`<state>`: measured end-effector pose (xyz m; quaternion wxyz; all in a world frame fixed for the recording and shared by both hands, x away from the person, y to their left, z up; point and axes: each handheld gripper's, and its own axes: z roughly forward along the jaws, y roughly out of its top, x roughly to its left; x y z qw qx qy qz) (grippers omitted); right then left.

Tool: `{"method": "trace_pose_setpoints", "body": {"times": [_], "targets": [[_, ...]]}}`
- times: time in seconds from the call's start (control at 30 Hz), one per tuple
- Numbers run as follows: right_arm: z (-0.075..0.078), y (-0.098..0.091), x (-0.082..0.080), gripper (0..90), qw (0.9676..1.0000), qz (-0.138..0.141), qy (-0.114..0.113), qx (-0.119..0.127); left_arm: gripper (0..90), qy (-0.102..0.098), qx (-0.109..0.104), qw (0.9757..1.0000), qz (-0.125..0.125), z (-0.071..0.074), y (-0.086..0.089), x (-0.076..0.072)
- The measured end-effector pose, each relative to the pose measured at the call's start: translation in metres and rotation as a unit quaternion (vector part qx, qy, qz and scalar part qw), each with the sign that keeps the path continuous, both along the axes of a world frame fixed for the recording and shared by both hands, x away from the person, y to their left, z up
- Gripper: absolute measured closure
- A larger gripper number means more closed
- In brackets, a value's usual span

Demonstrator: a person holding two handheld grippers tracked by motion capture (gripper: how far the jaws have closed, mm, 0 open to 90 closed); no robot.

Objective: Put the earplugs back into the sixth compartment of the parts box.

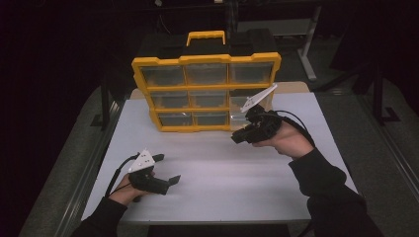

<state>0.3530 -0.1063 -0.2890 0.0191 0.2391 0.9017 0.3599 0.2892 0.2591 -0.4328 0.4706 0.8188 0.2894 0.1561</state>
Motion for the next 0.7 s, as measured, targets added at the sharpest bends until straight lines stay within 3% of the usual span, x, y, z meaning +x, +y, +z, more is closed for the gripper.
{"method": "trace_pose_setpoints", "body": {"times": [0.37,0.7], "targets": [[0.034,-0.009,0.011,79.3,0.9999,-0.007,-0.009,0.006,1.1,0.003,0.004,1.0,0.007,0.0,0.001,0.001],[0.057,-0.017,0.026,79.4,0.9993,-0.032,-0.017,0.005,1.1,0.007,0.003,0.9999,0.008,0.0,0.001,0.002]]}}
